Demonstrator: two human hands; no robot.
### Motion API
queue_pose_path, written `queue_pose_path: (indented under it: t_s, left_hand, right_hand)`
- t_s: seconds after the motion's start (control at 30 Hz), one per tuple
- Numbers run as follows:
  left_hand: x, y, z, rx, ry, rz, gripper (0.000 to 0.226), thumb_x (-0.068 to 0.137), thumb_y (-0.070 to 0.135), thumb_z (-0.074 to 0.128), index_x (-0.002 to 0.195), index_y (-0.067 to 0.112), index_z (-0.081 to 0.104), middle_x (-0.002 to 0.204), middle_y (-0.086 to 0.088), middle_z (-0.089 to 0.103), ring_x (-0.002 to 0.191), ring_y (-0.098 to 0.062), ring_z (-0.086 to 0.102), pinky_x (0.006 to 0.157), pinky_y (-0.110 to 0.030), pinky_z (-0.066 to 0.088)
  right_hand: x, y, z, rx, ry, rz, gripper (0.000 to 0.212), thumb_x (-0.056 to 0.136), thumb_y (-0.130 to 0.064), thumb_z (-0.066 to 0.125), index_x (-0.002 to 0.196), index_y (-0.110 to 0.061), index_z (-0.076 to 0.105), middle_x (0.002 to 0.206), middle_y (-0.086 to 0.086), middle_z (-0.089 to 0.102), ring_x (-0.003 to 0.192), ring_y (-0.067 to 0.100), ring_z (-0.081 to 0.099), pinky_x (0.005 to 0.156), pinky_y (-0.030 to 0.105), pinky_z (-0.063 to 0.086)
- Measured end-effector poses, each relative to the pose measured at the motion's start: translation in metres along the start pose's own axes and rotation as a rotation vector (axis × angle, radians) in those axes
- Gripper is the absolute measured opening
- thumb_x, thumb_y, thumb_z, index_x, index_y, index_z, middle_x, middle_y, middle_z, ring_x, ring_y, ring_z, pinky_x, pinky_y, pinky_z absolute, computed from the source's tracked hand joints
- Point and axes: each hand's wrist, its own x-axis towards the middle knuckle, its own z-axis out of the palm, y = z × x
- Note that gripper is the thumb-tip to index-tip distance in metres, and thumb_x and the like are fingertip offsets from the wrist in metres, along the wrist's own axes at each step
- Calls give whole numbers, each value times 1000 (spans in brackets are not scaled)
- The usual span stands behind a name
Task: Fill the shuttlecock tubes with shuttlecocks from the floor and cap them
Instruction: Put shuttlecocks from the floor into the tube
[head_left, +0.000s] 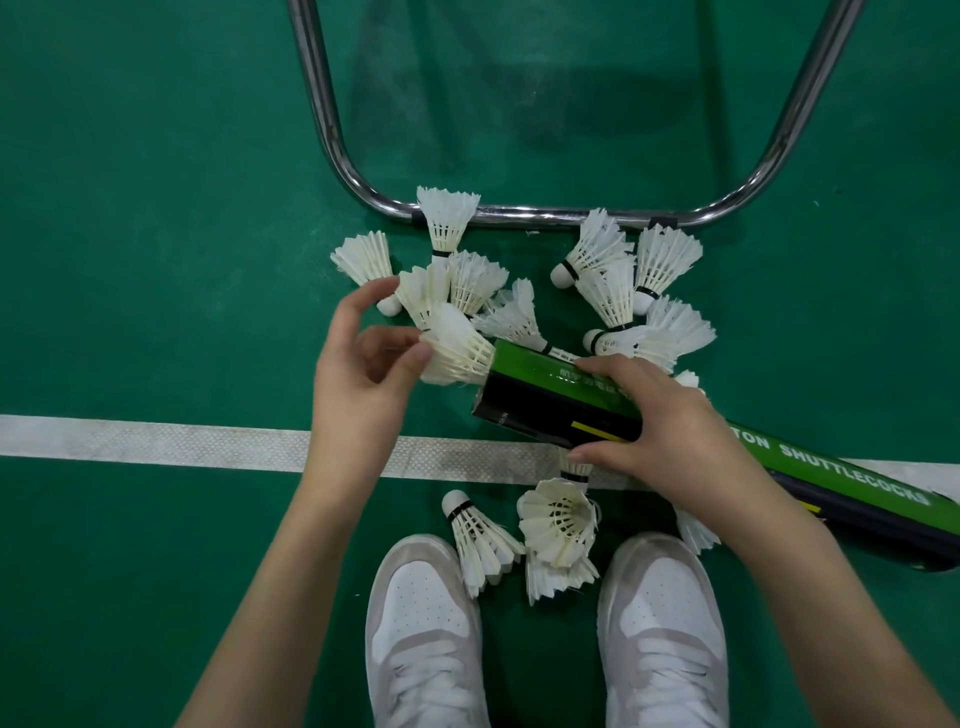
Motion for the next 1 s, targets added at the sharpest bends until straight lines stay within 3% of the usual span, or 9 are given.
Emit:
queue_pose_path:
  t_s: [0.4, 0.57, 0.73, 0.83, 1.0]
  left_hand:
    - [-20, -5, 25, -18, -242, -118, 33, 91, 12, 58, 122, 24, 54, 80, -10, 67, 79, -8, 65, 77, -18, 50]
    - [-22, -10, 34, 66, -259, -111, 61, 77, 10, 75, 127, 33, 47, 74, 6, 64, 77, -8, 64, 78, -21, 51]
    - [-19, -10, 35, 135, -262, -76, 70, 77, 6, 75, 128, 42, 42, 76, -9, 57, 73, -11, 58, 74, -24, 50]
    - [-18, -6, 32, 92, -307, -95, 71, 81, 2, 70, 134, 39, 40, 86, -23, 61, 81, -23, 62, 82, -36, 53]
    - [-19, -7, 31, 2, -414, -126, 73, 88, -6, 58, 135, 45, 35, 120, -8, 63, 111, -16, 61, 99, -36, 48]
  right_hand:
    - [0, 0, 1, 17, -1, 1, 71, 67, -42, 76, 128, -37, 41, 125, -12, 48, 112, 11, 45, 96, 37, 36]
    - [0, 0, 1, 16, -2, 3, 71, 66, -41, 77, 128, -37, 42, 124, -12, 49, 110, 13, 47, 95, 39, 38]
    - [-1, -1, 1, 16, -7, 3, 72, 65, -42, 77, 128, -37, 42, 124, -11, 49, 110, 13, 47, 95, 39, 38]
    - [-1, -2, 1, 22, -8, -2, 72, 65, -42, 77, 128, -37, 42, 125, -12, 48, 111, 13, 47, 96, 39, 37]
    - [0, -4, 3, 17, -24, -7, 73, 65, -42, 76, 128, -38, 41, 128, -13, 46, 114, 12, 45, 99, 39, 35]
